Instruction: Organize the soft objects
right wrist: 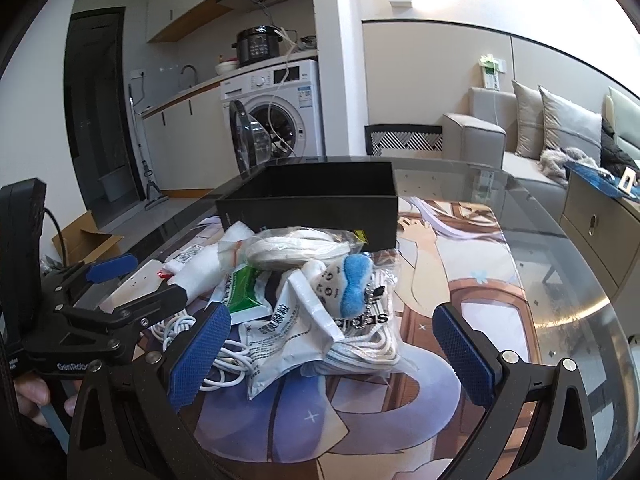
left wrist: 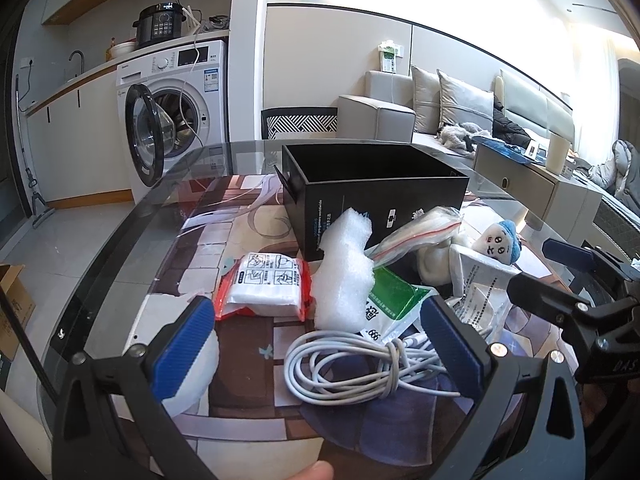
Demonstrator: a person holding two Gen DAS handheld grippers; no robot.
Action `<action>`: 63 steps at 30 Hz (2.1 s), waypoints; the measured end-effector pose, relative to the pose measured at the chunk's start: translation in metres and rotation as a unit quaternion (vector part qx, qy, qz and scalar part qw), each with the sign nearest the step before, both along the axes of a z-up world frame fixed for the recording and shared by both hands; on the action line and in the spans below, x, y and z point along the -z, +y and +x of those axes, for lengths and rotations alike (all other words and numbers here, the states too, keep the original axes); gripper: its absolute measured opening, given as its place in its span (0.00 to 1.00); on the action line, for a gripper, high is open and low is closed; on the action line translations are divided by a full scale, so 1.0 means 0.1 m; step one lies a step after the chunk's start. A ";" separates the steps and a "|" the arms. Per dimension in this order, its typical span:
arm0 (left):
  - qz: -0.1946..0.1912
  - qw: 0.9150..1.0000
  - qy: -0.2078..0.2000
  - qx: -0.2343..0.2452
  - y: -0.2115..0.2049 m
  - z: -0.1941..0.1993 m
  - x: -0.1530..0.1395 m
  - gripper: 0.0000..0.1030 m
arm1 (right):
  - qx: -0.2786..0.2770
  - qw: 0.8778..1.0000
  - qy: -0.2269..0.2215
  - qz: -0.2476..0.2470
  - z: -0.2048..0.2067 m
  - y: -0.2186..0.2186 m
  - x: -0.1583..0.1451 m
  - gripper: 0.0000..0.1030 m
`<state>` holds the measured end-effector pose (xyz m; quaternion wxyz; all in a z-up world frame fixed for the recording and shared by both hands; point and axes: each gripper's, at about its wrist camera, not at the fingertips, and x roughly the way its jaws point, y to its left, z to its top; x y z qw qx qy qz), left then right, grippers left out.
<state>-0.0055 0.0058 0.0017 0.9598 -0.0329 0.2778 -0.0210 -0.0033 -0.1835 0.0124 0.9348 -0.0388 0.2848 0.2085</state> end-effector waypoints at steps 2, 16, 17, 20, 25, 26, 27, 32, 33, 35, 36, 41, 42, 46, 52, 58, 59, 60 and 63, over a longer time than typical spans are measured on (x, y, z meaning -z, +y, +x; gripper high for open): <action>0.000 1.000 0.001 0.001 0.00 0.01 0.01 1.00 | 0.003 1.000 0.004 -0.004 0.01 0.00 0.01 1.00; -0.010 0.999 0.029 0.008 0.04 -0.02 0.11 1.00 | 0.001 1.000 0.023 -0.005 0.02 0.02 0.06 1.00; -0.013 0.999 0.031 0.008 0.04 -0.01 0.11 1.00 | 0.002 1.000 0.024 -0.006 0.03 0.02 0.06 1.00; -0.018 0.999 0.035 0.009 0.05 -0.01 0.11 1.00 | 0.002 1.000 0.025 -0.006 0.02 0.03 0.07 1.00; -0.019 0.999 0.040 0.020 0.06 -0.03 0.11 1.00 | 0.000 1.000 0.024 -0.009 0.02 0.02 0.07 1.00; -0.014 0.999 0.038 0.023 0.06 -0.03 0.10 1.00 | 0.000 1.000 0.023 -0.009 0.01 0.02 0.07 1.00; -0.012 0.999 0.037 0.025 0.06 -0.04 0.10 1.00 | 0.000 1.000 0.023 -0.008 0.01 0.02 0.07 1.00; -0.012 0.998 0.034 0.041 0.06 -0.06 0.07 1.00 | 0.002 1.000 0.026 -0.005 0.01 0.00 0.06 1.00; -0.010 0.998 0.035 0.043 0.05 -0.06 0.07 1.00 | 0.001 1.000 0.026 -0.005 0.01 0.00 0.06 1.00; -0.008 0.999 0.035 0.040 0.05 -0.05 0.06 1.00 | -0.002 1.000 0.026 -0.006 0.02 0.01 0.05 1.00; -0.008 0.999 0.035 0.039 0.05 -0.05 0.06 1.00 | -0.004 1.000 0.025 -0.007 0.02 0.02 0.04 1.00; -0.007 0.999 0.035 0.031 0.08 0.01 0.01 1.00 | -0.006 1.000 0.024 -0.007 0.08 0.05 -0.02 1.00; -0.007 0.999 0.035 0.029 0.08 0.03 0.01 1.00 | -0.005 1.000 0.024 -0.009 0.10 0.06 -0.03 1.00; -0.011 0.999 0.036 0.027 0.09 0.09 0.00 1.00 | -0.010 0.999 0.035 -0.012 0.20 0.09 -0.02 0.99; -0.009 0.999 0.033 0.027 0.13 0.15 -0.02 1.00 | -0.013 0.999 0.040 0.002 0.32 0.07 -0.08 0.86; -0.011 0.999 0.033 0.026 0.14 0.18 -0.02 1.00 | 0.012 0.998 0.052 0.013 0.45 -0.06 -0.07 0.72; -0.011 0.999 0.033 0.027 0.14 0.18 -0.02 1.00 | 0.016 0.998 0.060 0.015 0.49 -0.08 -0.05 0.67; -0.011 0.999 0.033 0.027 0.14 0.18 -0.02 1.00 | 0.019 0.997 0.067 0.015 0.53 -0.09 -0.03 0.65; -0.011 0.999 0.033 0.026 0.15 0.18 -0.02 1.00 | 0.005 0.997 0.074 0.017 0.55 -0.08 0.00 0.55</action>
